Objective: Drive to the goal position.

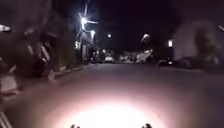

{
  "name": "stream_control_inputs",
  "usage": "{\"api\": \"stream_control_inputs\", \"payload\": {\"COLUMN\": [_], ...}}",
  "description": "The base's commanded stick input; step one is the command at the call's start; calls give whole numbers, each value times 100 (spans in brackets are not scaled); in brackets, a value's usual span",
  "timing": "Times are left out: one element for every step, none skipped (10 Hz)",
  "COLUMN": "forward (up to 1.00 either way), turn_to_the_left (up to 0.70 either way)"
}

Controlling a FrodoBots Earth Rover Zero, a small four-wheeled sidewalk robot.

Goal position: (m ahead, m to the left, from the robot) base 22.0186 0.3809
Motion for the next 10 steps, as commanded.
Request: {"api": "stream_control_inputs", "payload": {"forward": [85,85,85,85,85,85,85,85,85,85], "turn_to_the_left": [0,0,0,0,0,0,0,0,0,0]}}
